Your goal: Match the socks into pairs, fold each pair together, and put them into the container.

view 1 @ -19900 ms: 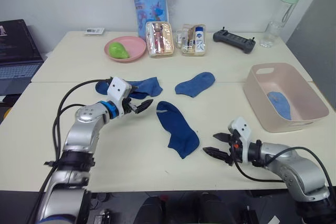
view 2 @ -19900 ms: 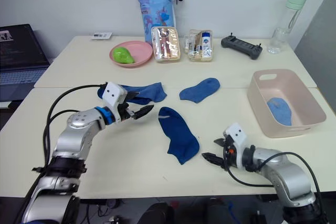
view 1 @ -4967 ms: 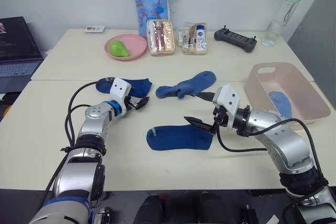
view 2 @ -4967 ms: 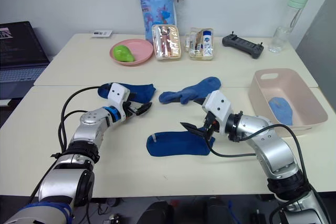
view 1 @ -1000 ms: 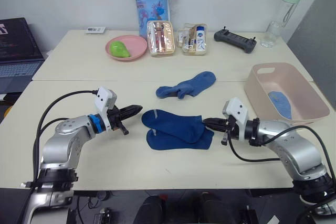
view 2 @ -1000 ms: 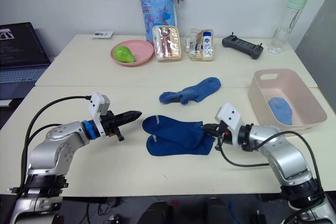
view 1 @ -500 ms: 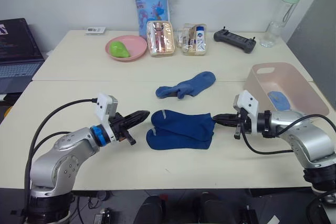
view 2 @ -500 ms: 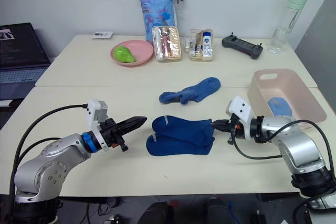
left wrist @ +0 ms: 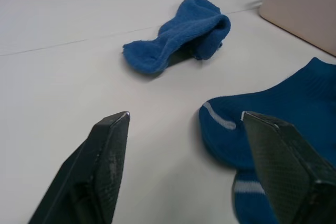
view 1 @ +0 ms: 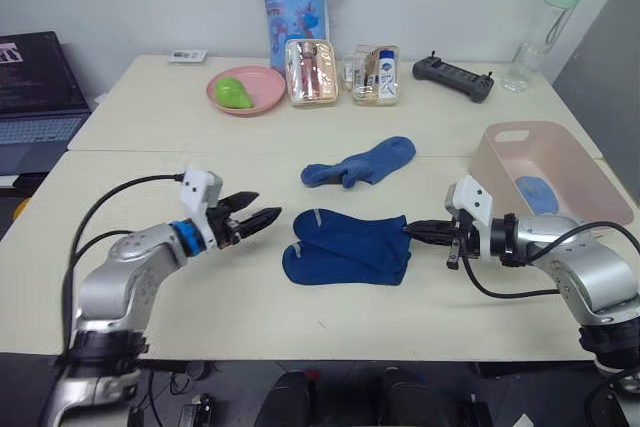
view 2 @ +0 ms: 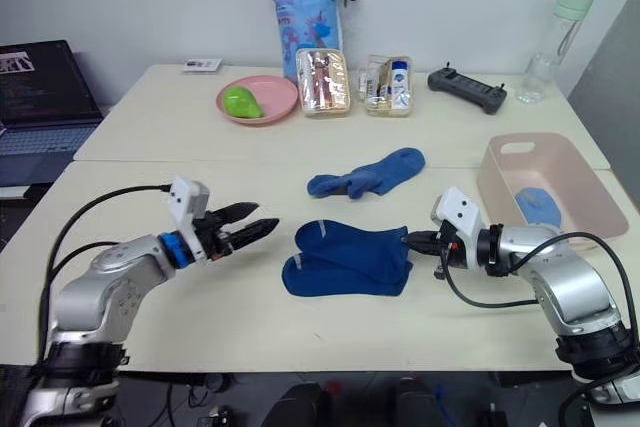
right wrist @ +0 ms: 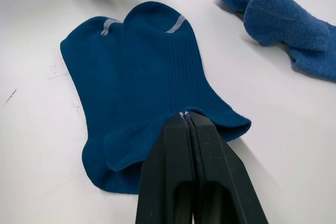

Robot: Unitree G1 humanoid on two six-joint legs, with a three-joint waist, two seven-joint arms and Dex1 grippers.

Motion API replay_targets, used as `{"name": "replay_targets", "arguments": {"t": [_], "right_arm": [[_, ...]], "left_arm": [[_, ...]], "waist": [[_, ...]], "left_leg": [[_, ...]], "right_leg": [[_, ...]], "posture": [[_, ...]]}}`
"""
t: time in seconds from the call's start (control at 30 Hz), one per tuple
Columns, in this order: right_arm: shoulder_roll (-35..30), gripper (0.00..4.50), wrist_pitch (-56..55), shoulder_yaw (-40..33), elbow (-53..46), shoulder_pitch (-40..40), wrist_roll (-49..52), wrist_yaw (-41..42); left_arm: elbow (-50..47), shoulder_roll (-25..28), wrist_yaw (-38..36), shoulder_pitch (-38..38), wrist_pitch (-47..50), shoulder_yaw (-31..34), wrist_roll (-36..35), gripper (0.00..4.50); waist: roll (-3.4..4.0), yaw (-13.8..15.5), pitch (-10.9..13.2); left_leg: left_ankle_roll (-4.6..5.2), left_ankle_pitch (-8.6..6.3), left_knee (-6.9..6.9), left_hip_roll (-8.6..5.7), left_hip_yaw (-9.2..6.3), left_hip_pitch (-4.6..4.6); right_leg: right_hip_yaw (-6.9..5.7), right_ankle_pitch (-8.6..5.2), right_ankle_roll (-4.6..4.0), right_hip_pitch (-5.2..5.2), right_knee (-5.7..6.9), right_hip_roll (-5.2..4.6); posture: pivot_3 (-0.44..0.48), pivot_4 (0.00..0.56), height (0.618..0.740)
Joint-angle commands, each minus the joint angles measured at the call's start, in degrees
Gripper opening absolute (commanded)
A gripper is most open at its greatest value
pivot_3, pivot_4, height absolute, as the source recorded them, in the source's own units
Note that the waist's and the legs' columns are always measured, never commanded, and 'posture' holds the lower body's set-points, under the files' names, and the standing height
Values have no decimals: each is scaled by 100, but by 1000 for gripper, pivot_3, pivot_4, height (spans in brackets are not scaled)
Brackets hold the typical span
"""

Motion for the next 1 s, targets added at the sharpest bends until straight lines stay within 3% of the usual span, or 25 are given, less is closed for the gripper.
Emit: {"name": "replay_targets", "arguments": {"t": [0.03,0.17,0.3,0.67,0.87,1.0], "right_arm": [[30,0,-13,-60,-210,-32,60,-52],[71,0,20,-37,-251,-55,45,-96],[73,0,13,-37,-295,-13,35,-139],[104,0,-10,-30,-280,5,25,-204],[183,0,-4,-60,-251,-47,59,-244],[231,0,-1,-162,-219,-81,95,-296]], "left_arm": [[555,-151,-15,-442,-299,-383,438,3417],[1496,-401,-27,-915,-733,-937,1101,3417],[1712,-451,-282,-1009,-860,-1119,1259,3417],[1351,-398,-665,-937,-640,-933,1091,49],[833,-258,-675,-690,-267,-585,762,49],[-79,-101,-643,-313,418,-195,205,49]], "waist": [[0,-1,0],[0,-8,0],[0,-12,0],[0,-12,0],[0,-19,0],[0,-19,0]], "left_leg": [[0,0,0,0,0,0],[0,0,0,0,0,1],[0,0,0,0,2,0],[0,0,1,0,0,0],[0,0,1,1,-1,0],[0,0,1,1,-2,0]], "right_leg": [[0,0,0,0,2,0],[-1,0,0,-1,4,2],[1,0,0,-3,3,2],[0,0,0,-2,4,1],[0,0,0,-2,4,1],[1,0,0,-2,3,1]], "posture": [[0,150,740],[0,150,740],[0,150,740],[0,150,740],[0,150,740],[0,150,740]]}}
